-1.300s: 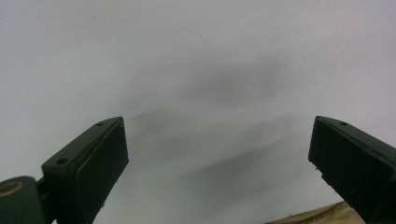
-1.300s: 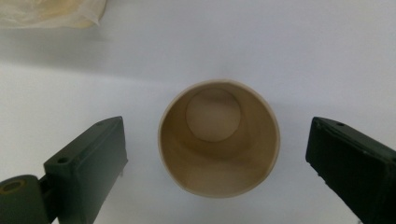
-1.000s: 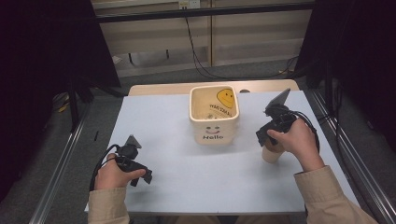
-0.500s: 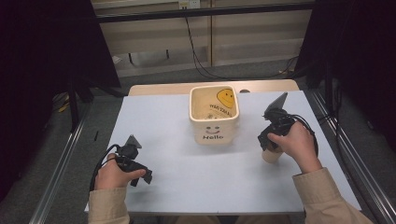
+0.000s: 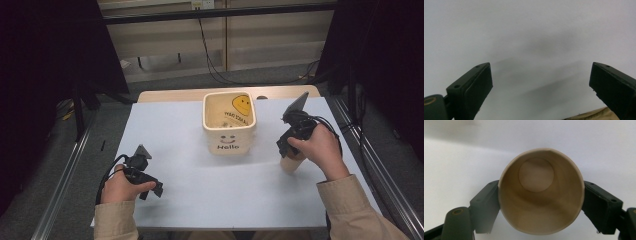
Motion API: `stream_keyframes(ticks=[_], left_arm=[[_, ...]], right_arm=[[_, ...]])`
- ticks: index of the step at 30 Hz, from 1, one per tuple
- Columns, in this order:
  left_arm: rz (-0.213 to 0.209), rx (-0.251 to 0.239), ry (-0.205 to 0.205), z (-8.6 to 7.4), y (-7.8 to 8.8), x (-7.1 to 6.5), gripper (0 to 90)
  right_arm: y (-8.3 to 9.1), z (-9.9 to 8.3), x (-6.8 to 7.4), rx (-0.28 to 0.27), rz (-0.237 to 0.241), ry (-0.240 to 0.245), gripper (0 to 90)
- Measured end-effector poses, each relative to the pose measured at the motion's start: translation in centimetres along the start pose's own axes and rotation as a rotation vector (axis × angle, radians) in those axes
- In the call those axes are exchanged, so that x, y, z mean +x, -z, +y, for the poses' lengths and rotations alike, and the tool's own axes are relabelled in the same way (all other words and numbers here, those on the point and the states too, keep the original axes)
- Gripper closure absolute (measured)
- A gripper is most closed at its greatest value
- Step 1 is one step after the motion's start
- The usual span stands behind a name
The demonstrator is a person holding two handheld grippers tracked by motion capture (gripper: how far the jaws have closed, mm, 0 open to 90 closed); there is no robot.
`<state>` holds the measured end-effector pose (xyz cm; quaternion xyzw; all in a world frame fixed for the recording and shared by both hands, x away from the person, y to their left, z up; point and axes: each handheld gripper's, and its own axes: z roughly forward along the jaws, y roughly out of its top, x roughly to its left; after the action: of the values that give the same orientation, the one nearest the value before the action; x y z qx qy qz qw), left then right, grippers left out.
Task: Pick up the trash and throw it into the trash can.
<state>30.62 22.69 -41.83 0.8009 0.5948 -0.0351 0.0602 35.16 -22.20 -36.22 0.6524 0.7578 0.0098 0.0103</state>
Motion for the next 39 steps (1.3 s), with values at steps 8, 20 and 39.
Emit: stream_keyframes(ticks=[8, 20, 39], left_arm=[[0.003, 0.000, -0.010, 0.0, 0.0, 0.0, 4.6], [0.001, 0.010, -0.031, 0.1, 0.0, 0.0, 4.6], [-0.024, -0.006, -0.037, -0.2, 0.4, 0.2, 4.6]], right_arm=[[3.2, 0.6, -0.3, -0.004, -0.002, 0.000, 21.2], [7.7, 1.7, -0.8, -0.007, -0.021, -0.002, 21.2], [13.4, 3.7, -1.2, -0.031, -0.050, -0.024, 21.2]])
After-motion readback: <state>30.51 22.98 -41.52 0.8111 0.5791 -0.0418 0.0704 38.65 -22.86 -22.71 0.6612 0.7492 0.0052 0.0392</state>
